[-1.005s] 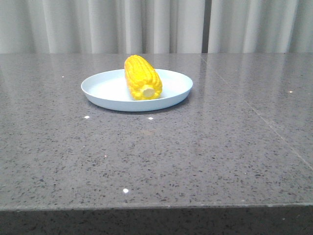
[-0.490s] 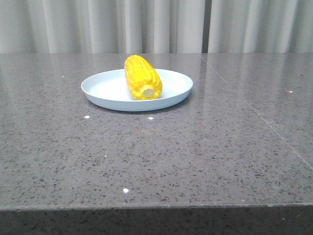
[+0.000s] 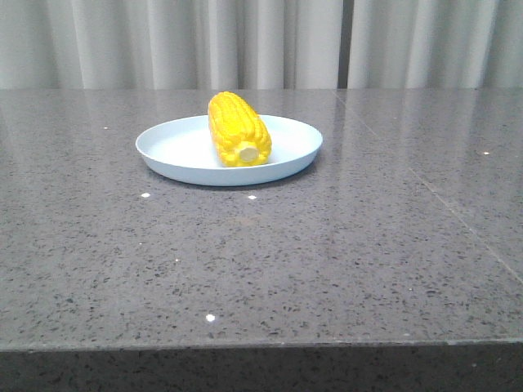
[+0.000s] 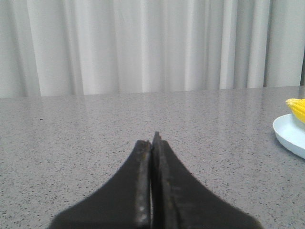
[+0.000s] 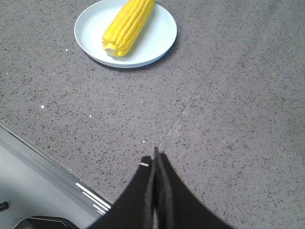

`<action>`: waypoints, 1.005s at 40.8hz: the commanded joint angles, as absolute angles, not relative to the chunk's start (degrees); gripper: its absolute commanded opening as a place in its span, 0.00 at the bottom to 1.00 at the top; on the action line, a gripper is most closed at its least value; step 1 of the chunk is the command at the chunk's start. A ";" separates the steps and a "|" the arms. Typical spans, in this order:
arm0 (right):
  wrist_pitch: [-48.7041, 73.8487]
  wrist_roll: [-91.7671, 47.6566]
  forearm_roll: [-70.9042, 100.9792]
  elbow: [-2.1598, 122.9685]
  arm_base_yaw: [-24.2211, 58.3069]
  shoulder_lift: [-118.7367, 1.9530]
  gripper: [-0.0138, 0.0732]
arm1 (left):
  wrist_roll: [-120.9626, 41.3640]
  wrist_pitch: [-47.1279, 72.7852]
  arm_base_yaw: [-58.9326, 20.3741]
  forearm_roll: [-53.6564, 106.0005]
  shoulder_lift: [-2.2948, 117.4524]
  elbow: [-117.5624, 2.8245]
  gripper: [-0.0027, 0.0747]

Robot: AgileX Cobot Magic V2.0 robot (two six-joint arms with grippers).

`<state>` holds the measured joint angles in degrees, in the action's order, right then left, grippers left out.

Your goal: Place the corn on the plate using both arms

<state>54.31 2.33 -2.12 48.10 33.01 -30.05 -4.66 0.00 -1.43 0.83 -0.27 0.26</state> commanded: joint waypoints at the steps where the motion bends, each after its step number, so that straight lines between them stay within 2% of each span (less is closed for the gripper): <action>1: 49.86 1.75 -3.18 48.76 32.88 -29.54 0.08 | -4.51 -4.52 -1.85 0.92 -1.56 0.57 0.01; 6: 41.27 1.75 -3.57 43.66 28.48 -25.47 0.08 | -4.51 -4.52 -1.85 0.92 -1.45 0.57 0.01; 15: 11.86 1.75 -4.14 20.39 15.29 -11.09 0.08 | -4.51 -4.52 -1.85 0.92 -1.45 0.57 0.01; 19: 3.66 1.75 -4.14 10.37 10.46 -4.12 0.08 | -4.51 -4.52 -1.85 0.92 -1.45 0.57 0.01; 29: -1.69 1.81 1.84 0.05 1.32 1.60 0.08 | -4.51 -4.52 -1.85 0.92 -1.45 0.57 0.01; 41: -2.03 1.81 4.50 -1.25 0.24 1.60 0.08 | -4.51 -4.52 -1.85 0.92 -1.45 0.57 0.01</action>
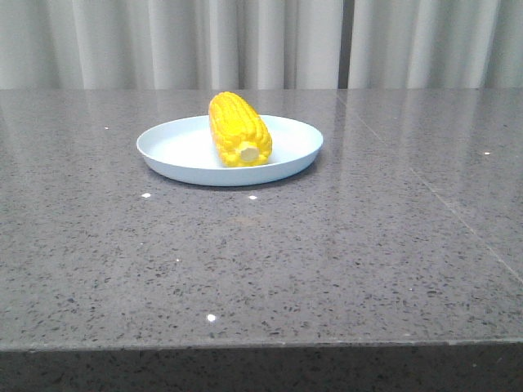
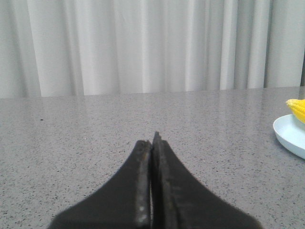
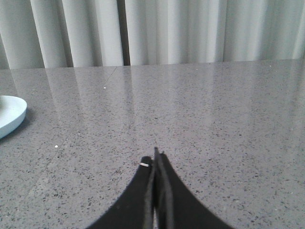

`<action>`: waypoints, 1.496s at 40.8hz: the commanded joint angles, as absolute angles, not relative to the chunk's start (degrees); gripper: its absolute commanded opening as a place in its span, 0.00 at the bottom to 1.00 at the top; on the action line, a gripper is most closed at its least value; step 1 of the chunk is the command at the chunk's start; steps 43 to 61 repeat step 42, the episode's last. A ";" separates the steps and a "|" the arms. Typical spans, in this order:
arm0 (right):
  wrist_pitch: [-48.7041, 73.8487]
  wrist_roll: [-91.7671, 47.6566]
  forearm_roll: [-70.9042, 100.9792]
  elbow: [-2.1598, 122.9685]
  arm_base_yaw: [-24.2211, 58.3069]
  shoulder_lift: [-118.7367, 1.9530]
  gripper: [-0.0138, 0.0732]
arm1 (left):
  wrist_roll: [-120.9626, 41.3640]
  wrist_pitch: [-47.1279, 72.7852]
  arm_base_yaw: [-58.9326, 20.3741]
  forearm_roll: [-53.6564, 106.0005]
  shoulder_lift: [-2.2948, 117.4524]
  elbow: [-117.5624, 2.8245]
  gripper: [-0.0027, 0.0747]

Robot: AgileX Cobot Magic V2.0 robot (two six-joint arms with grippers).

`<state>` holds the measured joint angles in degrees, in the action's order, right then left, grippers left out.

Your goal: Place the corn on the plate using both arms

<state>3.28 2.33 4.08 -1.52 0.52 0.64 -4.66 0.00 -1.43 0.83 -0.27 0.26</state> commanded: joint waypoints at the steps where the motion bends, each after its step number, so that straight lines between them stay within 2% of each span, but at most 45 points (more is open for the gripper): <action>1: -2.03 1.81 4.45 -1.25 0.24 1.60 0.08 | -4.51 -4.52 -1.85 0.92 -1.45 0.57 0.01; 61: -4.27 1.76 3.72 -1.25 0.24 1.60 0.08 | -4.51 -4.52 -1.85 0.92 -1.45 0.57 0.01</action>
